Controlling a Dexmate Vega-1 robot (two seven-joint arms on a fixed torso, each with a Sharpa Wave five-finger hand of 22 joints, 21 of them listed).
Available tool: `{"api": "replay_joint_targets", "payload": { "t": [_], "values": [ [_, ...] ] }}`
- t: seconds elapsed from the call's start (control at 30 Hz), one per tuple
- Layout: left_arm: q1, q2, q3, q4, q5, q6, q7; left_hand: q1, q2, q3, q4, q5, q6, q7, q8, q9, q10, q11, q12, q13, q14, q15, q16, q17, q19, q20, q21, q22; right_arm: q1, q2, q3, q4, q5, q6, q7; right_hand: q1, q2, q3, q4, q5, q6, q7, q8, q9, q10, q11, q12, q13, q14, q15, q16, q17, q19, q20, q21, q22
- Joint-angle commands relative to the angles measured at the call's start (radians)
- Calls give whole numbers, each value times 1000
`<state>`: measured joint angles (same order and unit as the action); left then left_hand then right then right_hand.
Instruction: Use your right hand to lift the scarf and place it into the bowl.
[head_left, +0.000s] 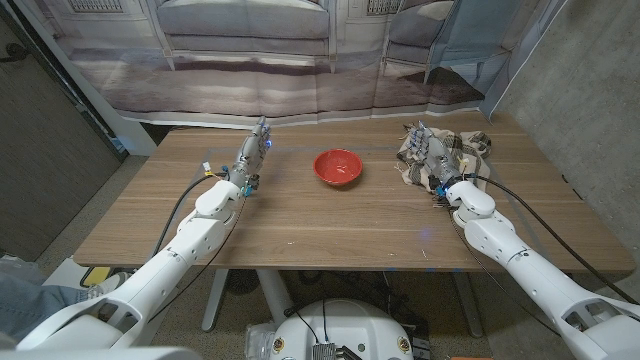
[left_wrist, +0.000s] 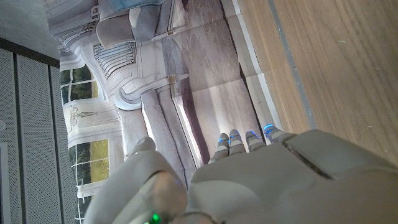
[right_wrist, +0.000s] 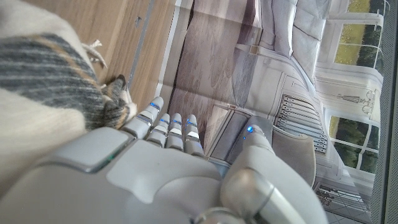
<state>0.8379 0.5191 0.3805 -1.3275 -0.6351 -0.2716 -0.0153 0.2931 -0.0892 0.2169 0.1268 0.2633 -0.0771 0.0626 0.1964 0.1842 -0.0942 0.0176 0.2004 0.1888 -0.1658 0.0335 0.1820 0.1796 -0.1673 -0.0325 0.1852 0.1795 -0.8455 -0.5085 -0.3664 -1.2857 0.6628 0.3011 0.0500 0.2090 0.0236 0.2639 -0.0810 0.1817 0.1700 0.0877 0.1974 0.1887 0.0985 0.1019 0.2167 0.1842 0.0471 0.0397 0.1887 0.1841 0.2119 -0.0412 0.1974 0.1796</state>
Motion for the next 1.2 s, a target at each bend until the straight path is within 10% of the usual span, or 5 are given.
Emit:
{"api": "replay_joint_targets", "payload": {
  "t": [0.03,1.2],
  "values": [
    [2,12,9,-39,15,41,22,10,3,5,-1,5,-7,0,5,1,-9,-1,5,3,-28,0,5,4,-88,-4,7,5,1,10,6,30,16,24,27,6,0,5,0,8,10,-5,3,2,12,2,7,2,11,-1,7,1,3,4,2,4],
    [31,58,7,-137,29,92,47,15,18,-9,-7,15,-6,-21,2,2,-26,-18,1,-1,-73,-23,8,3,-72,-19,23,4,-22,-14,12,-39,-11,67,24,29,9,12,-16,11,13,-12,2,2,35,-6,11,2,32,-9,6,-3,8,-3,4,4]
  ]
}}
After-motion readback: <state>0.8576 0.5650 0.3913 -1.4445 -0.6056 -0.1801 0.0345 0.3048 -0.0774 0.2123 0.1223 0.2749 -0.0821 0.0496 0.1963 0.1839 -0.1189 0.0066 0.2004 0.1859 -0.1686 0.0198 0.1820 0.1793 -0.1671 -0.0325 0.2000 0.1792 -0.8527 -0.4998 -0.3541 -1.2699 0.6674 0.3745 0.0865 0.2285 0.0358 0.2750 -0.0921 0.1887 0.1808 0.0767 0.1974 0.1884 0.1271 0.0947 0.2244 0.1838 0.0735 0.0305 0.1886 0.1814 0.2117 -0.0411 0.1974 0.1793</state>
